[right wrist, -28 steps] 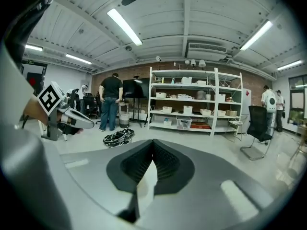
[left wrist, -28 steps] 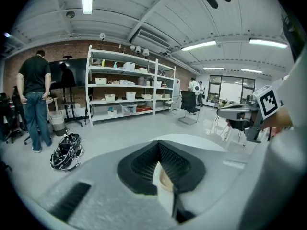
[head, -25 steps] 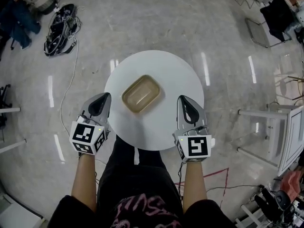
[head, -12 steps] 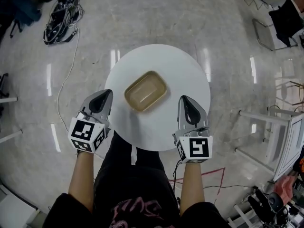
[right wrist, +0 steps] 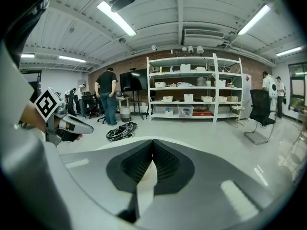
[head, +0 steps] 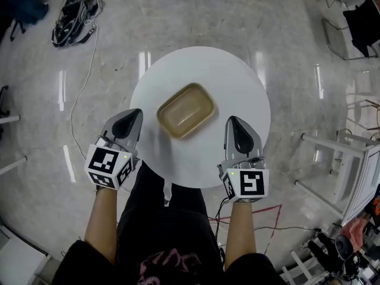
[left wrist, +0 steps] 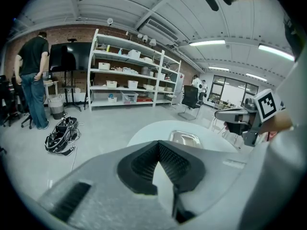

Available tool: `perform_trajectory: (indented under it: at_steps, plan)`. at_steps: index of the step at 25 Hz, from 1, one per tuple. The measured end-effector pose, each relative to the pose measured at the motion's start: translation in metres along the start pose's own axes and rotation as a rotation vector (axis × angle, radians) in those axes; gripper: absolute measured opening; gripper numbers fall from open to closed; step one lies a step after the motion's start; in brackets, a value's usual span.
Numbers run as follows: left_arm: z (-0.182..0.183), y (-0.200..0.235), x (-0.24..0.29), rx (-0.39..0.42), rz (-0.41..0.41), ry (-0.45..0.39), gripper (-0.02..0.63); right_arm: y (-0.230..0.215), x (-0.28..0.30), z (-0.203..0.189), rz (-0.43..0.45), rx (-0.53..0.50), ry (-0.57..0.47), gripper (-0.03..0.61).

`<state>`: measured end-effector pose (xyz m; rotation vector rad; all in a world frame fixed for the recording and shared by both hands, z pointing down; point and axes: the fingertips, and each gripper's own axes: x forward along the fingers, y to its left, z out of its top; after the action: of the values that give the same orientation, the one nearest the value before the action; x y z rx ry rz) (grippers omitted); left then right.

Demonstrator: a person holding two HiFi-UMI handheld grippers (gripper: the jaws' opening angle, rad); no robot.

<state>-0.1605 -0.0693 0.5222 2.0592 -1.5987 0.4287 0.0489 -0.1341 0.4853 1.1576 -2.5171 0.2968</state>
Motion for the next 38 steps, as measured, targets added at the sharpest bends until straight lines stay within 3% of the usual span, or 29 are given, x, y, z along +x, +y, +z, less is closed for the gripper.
perform_trajectory:
  at_steps: [11,21,31,38]
  plan:
    - [-0.033,0.007,0.014,-0.030,-0.006,0.041,0.002,0.001,0.016,-0.039,-0.003,0.027,0.079,0.006]
    - [-0.033,0.008,0.024,-0.071,-0.055,0.064,0.007,0.001,0.030,-0.043,0.018,0.074,0.105,0.034]
    - [-0.048,-0.005,0.038,-0.158,-0.162,0.121,0.210,0.002,0.040,-0.053,0.061,0.130,0.162,0.137]
    - [-0.043,-0.009,0.047,-0.229,-0.196,0.110,0.256,-0.001,0.052,-0.054,0.078,0.169,0.201,0.189]
